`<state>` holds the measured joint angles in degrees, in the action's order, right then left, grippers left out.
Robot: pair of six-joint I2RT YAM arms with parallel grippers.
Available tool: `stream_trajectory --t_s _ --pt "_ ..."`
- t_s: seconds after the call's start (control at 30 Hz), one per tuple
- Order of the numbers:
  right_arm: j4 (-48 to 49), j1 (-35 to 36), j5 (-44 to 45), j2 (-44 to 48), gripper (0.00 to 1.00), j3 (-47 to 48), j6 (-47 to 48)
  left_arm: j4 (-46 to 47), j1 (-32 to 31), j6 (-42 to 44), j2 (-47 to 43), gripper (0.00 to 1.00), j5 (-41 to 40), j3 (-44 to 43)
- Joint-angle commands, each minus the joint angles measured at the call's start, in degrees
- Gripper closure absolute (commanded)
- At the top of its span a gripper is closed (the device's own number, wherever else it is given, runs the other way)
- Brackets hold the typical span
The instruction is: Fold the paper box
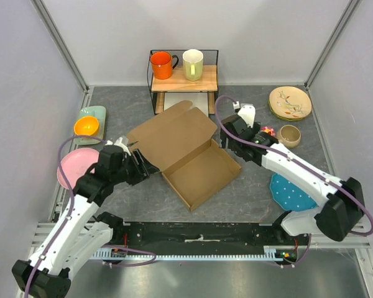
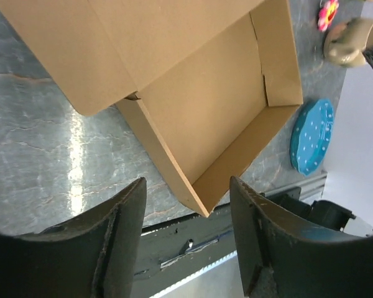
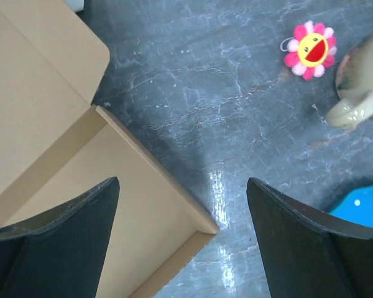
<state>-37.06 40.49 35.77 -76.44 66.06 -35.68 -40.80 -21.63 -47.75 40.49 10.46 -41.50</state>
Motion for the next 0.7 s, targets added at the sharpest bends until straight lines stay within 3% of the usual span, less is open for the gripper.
stream_trajectory --t_s 0.0,0.27,0.43,0.53,0.63,0.67 --pt "9.8 -1.2 -6.1 -4.4 0.10 -1.7 10.5 12.3 -0.1 -1.7 0.5 0.36 9.1 4.3" --pt "15.3 -1.3 -11.3 -12.6 0.10 -5.2 12.7 17.6 -0.2 0.4 5.1 0.29 9.9 6.7" --pt "16.6 -1.3 -10.9 -15.8 0.13 -7.8 12.0 20.6 -0.7 1.5 13.7 0.29 12.7 8.1" --pt "17.2 -1.3 -11.3 -16.6 0.25 -9.5 10.7 21.4 -2.0 4.0 18.2 0.32 12.9 7.8" --pt "18.1 -1.3 -12.1 -15.4 0.51 -12.0 8.3 21.6 -3.9 5.5 21.9 0.34 12.1 7.4" --pt "18.3 -1.3 -12.2 -15.0 0.55 -13.6 6.9 21.5 -4.5 5.9 22.6 0.35 12.0 7.3"
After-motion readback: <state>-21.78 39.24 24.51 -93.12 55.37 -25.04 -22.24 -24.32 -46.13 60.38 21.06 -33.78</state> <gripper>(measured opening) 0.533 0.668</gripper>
